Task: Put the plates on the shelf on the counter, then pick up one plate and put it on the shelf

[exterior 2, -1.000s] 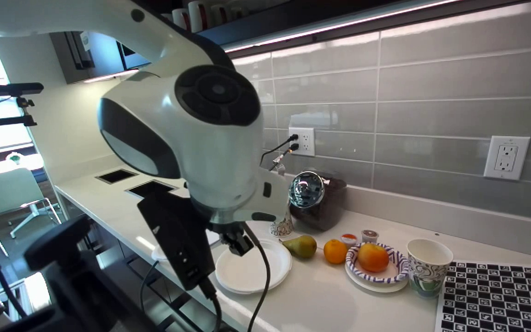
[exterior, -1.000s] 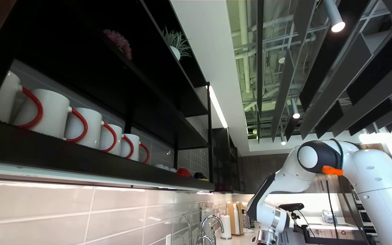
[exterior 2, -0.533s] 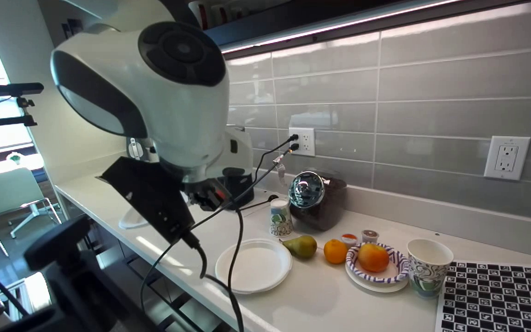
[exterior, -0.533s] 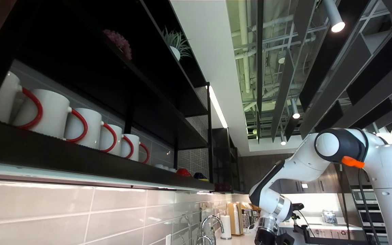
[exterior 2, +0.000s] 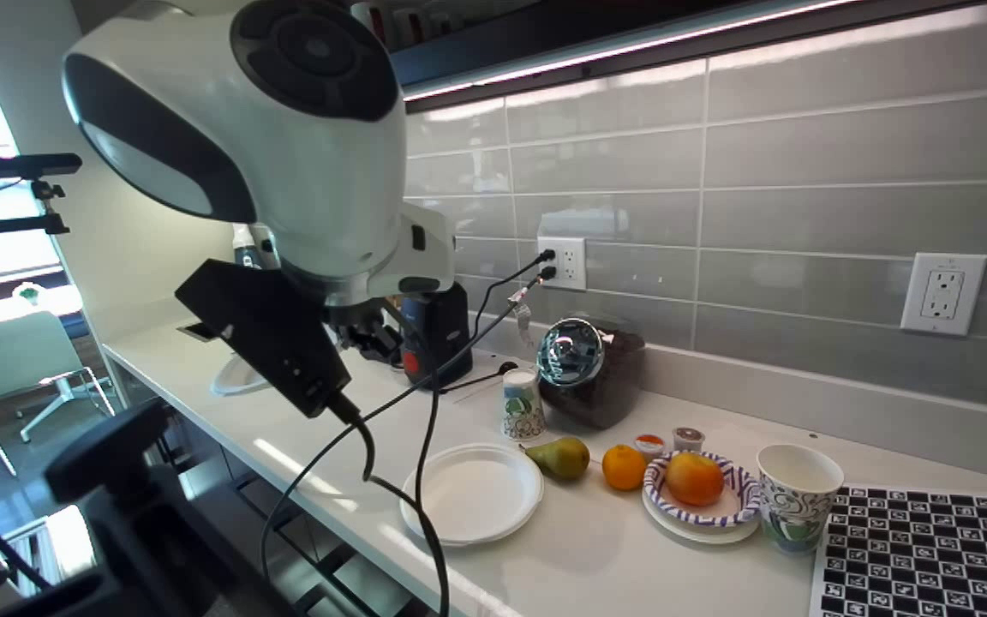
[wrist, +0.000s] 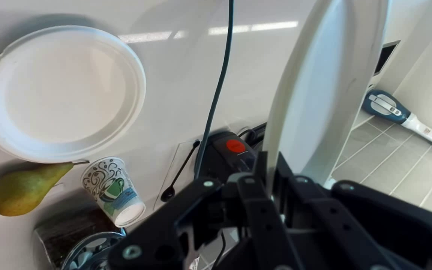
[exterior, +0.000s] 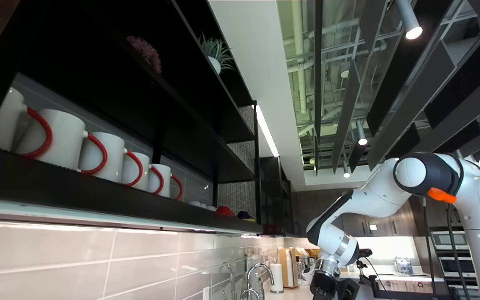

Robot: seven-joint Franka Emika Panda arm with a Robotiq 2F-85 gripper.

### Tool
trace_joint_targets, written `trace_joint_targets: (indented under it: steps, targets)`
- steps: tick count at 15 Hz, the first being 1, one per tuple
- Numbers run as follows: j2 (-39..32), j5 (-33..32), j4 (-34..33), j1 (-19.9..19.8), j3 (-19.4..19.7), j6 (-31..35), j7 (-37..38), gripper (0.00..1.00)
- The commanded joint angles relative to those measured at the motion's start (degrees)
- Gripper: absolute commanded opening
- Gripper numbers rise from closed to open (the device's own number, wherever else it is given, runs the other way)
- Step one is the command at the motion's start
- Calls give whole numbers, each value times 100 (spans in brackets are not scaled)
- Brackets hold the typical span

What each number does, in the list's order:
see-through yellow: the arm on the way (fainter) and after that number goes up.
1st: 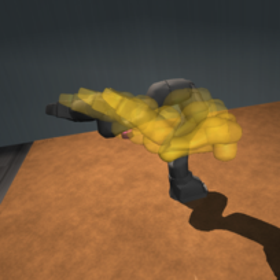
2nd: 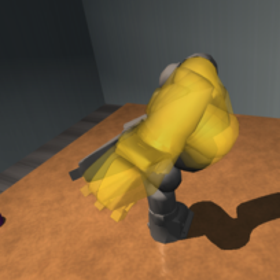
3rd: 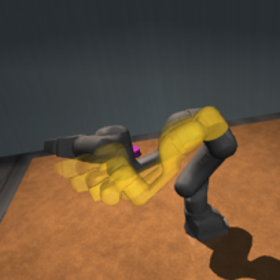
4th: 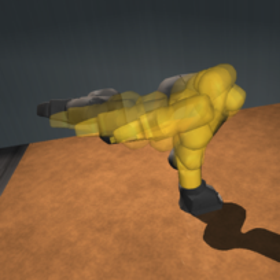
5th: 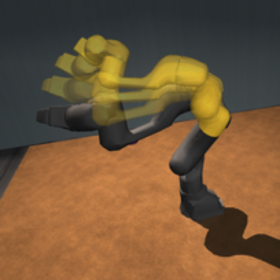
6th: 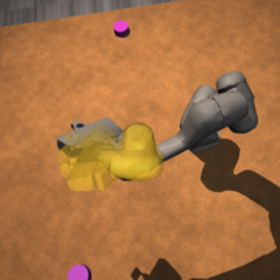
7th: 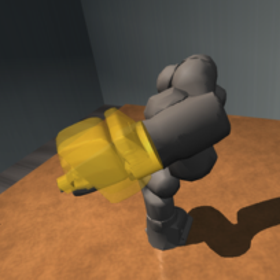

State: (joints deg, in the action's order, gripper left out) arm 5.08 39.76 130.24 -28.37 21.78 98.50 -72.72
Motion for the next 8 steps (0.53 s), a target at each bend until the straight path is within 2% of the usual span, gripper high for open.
trace_joint_targets:
  steps: [1,6,8]
  targets:
    - [98,-54,29,182,169,-94,-41,1]
    - [949,452,-307,257,372,-1295,-207,1]
    - [1234,962,-484,293,431,-1460,-15,1]
